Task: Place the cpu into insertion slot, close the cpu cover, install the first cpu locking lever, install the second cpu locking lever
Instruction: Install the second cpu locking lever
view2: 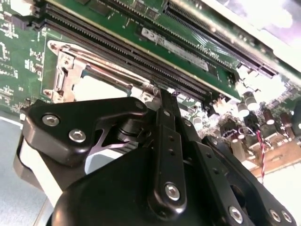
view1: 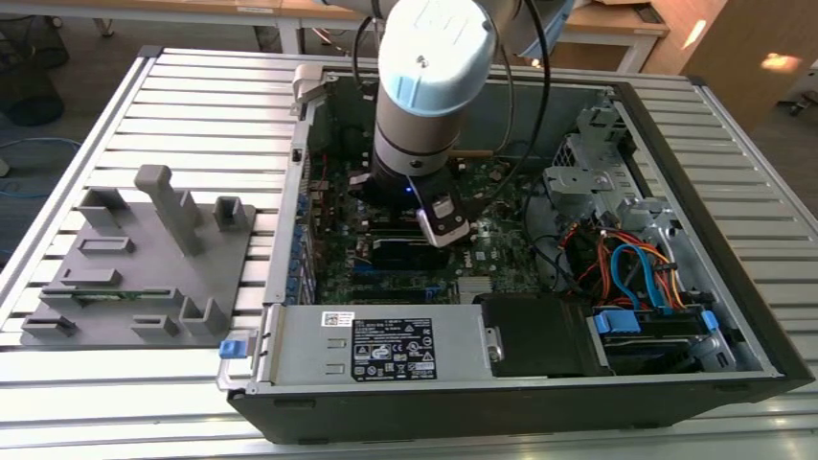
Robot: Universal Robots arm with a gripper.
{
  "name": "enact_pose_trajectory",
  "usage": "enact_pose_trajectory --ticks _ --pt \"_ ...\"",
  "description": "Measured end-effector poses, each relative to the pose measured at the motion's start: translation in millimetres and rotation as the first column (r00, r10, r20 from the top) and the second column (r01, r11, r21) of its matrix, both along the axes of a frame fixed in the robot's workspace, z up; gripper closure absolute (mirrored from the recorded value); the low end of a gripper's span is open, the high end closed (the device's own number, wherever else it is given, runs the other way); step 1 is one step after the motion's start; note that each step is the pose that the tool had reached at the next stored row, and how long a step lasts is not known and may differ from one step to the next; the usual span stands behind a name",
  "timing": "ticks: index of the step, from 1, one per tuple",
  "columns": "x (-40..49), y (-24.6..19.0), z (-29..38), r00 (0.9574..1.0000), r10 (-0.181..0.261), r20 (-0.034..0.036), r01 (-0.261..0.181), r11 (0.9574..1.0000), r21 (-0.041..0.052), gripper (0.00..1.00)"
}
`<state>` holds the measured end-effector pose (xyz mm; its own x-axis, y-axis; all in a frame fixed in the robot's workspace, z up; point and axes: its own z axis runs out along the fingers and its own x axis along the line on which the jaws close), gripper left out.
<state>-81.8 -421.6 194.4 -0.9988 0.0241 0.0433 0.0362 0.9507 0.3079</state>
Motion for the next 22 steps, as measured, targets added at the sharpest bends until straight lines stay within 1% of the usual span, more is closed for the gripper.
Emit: enact_pose_trajectory --ticks 14,15,22 --pt "-0.3 0.0 26.7 1.0 0.0 0.0 0.0 1.0 0.0 0.9" --pt "-0.4 0.0 27.9 1.0 0.0 0.0 0.0 1.0 0.0 0.9" --pt "-0.4 0.0 29.4 1.0 0.0 0.0 0.0 1.0 0.0001 0.9"
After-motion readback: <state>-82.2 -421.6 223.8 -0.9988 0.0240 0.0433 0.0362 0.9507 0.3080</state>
